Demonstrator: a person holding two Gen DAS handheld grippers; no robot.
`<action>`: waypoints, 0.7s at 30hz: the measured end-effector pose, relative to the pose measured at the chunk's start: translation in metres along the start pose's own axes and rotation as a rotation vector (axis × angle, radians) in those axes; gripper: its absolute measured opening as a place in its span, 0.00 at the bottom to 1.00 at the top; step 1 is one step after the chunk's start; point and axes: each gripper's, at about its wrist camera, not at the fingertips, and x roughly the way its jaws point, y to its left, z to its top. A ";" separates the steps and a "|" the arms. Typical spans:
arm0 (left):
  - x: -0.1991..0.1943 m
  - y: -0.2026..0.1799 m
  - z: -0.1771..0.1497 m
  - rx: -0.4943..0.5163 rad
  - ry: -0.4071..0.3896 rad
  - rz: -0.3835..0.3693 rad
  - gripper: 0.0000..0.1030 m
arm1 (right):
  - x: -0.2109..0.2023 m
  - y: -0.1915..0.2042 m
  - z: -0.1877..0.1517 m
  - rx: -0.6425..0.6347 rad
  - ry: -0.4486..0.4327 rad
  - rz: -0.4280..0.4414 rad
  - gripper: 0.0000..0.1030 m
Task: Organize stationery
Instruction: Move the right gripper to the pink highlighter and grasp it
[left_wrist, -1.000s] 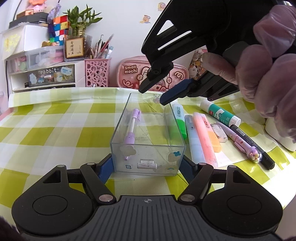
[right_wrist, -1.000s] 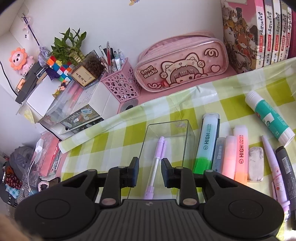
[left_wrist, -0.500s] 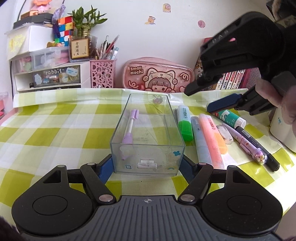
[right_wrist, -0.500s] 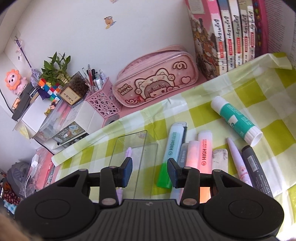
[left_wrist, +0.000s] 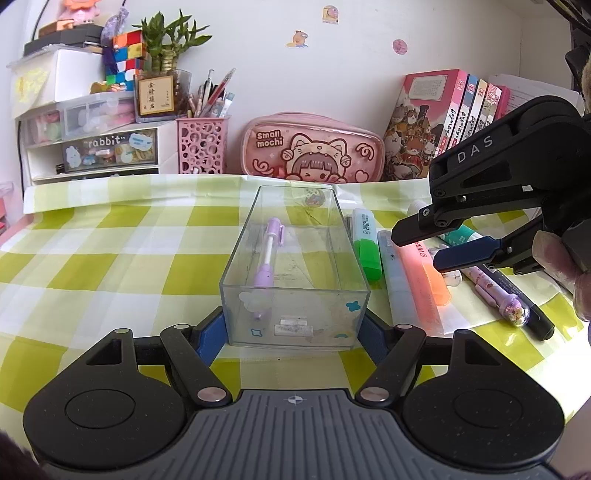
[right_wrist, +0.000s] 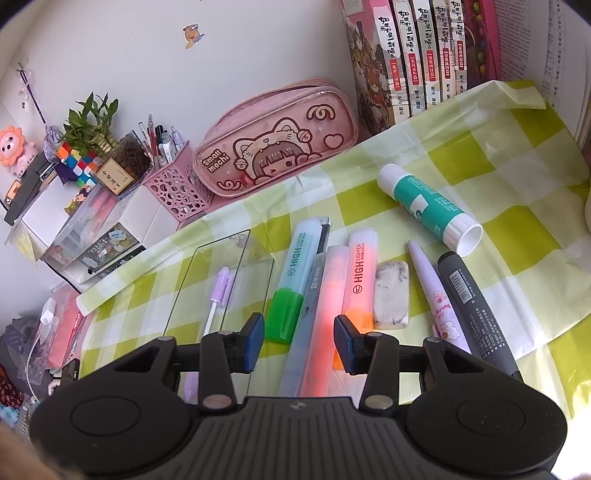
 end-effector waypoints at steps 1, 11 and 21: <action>0.000 0.000 0.000 0.000 0.000 -0.001 0.71 | 0.001 0.001 -0.001 -0.007 0.001 -0.008 0.42; 0.000 0.001 0.000 -0.005 -0.001 -0.003 0.71 | 0.008 0.012 -0.007 -0.115 -0.023 -0.100 0.32; 0.000 0.001 0.000 -0.006 -0.001 -0.004 0.71 | 0.013 0.026 -0.016 -0.301 -0.059 -0.225 0.20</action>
